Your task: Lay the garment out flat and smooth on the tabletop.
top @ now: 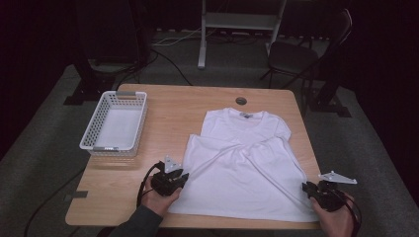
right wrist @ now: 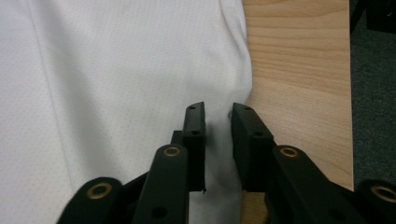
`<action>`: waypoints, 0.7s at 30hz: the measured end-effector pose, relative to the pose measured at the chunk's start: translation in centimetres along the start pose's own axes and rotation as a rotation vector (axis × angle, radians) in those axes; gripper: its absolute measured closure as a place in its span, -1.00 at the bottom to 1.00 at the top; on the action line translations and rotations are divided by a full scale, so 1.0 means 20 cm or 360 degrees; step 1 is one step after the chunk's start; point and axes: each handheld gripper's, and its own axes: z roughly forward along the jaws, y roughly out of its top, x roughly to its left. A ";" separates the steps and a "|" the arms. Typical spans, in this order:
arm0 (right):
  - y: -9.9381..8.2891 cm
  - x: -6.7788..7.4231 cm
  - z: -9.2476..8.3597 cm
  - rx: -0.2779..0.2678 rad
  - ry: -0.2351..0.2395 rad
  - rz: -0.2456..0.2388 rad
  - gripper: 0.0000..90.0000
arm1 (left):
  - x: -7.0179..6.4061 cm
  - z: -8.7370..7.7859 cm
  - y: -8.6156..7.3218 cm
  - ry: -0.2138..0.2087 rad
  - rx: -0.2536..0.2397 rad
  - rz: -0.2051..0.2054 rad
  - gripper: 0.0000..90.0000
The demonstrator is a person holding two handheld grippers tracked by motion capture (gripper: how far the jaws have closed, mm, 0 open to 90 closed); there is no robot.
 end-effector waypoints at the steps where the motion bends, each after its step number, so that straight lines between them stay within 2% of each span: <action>1: 0.00 0.00 0.00 0.0002 -0.0001 -0.0001 0.72 | 0.00 0.00 0.00 -0.0001 0.0001 0.0000 0.63; 7: 0.00 0.01 0.00 0.0009 0.0014 -0.0015 0.85 | 0.00 0.00 0.00 -0.0043 -0.0006 -0.0031 0.94; 9: 0.00 0.01 0.00 0.0007 0.0018 -0.0016 0.87 | -0.01 0.00 0.00 -0.0037 0.0000 -0.0012 0.95; 21: -0.01 0.02 -0.01 0.0002 0.0010 -0.0043 0.90 | -0.01 -0.02 -0.01 -0.0057 0.0022 -0.0010 0.96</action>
